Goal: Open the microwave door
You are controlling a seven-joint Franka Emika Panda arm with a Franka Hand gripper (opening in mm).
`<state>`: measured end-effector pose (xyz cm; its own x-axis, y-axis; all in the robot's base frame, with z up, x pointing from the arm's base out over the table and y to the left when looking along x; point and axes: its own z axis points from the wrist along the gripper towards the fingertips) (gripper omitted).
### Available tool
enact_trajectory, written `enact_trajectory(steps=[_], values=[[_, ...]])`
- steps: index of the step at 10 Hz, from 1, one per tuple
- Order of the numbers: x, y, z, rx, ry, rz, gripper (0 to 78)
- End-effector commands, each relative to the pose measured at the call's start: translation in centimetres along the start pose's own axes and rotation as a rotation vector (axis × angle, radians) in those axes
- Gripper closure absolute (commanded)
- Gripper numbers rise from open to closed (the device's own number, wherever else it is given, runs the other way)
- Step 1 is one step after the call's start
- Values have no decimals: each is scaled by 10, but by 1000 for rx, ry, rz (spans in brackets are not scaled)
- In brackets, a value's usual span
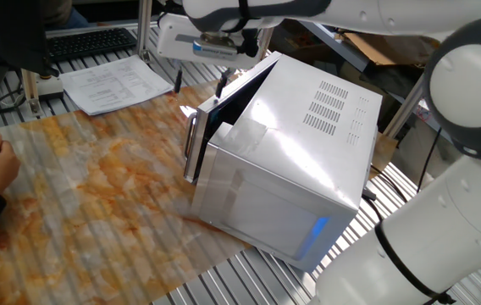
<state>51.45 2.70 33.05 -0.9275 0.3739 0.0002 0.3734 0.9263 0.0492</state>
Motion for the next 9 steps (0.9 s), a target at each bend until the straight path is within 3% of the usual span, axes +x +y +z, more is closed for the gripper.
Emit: enact_trajectory(steps=[1, 2, 5, 7, 9], values=[[-3, 9, -22, 31, 43, -8, 1], [1, 11, -30, 53, 57, -33, 1], [7, 9, -43, 56, 68, -125, 1], [21, 4, -43, 132, 49, -264, 1], [32, -1, -40, 137, 36, -315, 1]])
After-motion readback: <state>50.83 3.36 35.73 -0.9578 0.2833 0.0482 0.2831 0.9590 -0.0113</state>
